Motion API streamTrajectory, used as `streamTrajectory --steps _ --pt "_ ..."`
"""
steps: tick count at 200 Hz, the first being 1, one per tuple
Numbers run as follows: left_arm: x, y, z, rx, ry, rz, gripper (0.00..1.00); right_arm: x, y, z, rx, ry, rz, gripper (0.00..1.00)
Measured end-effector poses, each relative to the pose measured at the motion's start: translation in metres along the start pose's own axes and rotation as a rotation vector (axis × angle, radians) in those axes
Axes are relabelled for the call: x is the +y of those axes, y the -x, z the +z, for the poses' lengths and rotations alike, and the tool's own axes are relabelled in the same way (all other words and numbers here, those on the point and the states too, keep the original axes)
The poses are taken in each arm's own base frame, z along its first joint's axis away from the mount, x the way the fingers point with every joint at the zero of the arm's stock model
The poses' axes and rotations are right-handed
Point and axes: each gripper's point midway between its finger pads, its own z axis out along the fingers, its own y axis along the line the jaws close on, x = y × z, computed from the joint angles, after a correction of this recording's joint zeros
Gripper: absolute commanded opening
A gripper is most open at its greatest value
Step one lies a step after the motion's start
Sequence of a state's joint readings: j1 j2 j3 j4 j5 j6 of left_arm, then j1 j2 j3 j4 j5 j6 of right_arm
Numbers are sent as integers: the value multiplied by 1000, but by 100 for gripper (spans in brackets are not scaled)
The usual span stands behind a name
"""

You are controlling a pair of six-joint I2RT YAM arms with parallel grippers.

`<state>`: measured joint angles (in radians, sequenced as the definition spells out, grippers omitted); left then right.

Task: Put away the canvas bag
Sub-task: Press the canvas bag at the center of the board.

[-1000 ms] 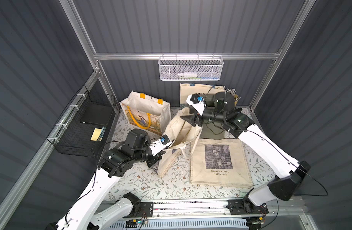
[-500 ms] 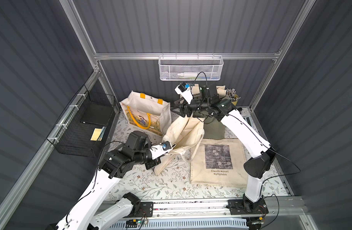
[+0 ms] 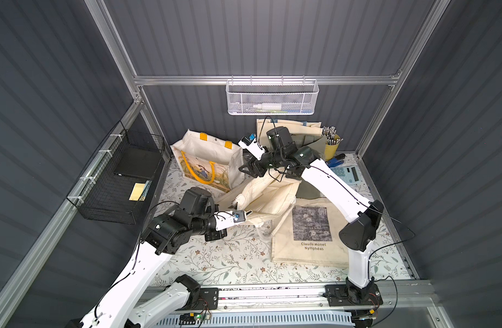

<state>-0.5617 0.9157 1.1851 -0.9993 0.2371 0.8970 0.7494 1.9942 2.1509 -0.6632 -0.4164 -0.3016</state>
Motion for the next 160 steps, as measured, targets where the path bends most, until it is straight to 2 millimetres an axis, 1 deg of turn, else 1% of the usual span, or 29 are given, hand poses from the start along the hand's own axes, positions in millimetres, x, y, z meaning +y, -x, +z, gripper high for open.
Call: streamTrajectory --steps 19,33,46,62,74,90,102,126,147,160 --pt "1 -1 -2 1 17 19 0 9 -18 7 54 10 -26 48" --pt "0 -4 -3 3 30 27 0 18 -32 5 93 29 -39 44" --pt "-1 -6 -3 4 42 31 0 27 -45 -3 125 55 -46 42" --pt "2 -8 -3 -1 73 33 0 40 -54 -20 151 78 -51 41" --pt "4 -7 -4 -8 98 25 0 48 -58 -33 158 84 -63 40" --pt "10 -5 -7 -21 131 -6 0 63 -61 -51 167 97 -94 40" --pt "14 -1 -8 -33 143 -41 0 75 -65 -60 175 114 -118 40" --pt "25 6 -8 -42 158 -104 0 93 -78 -68 193 144 -158 43" --pt "28 6 -6 -42 163 -148 0 100 -93 -73 202 150 -170 44" --pt "29 7 -7 -50 168 -175 0 101 -101 -76 212 147 -175 48"
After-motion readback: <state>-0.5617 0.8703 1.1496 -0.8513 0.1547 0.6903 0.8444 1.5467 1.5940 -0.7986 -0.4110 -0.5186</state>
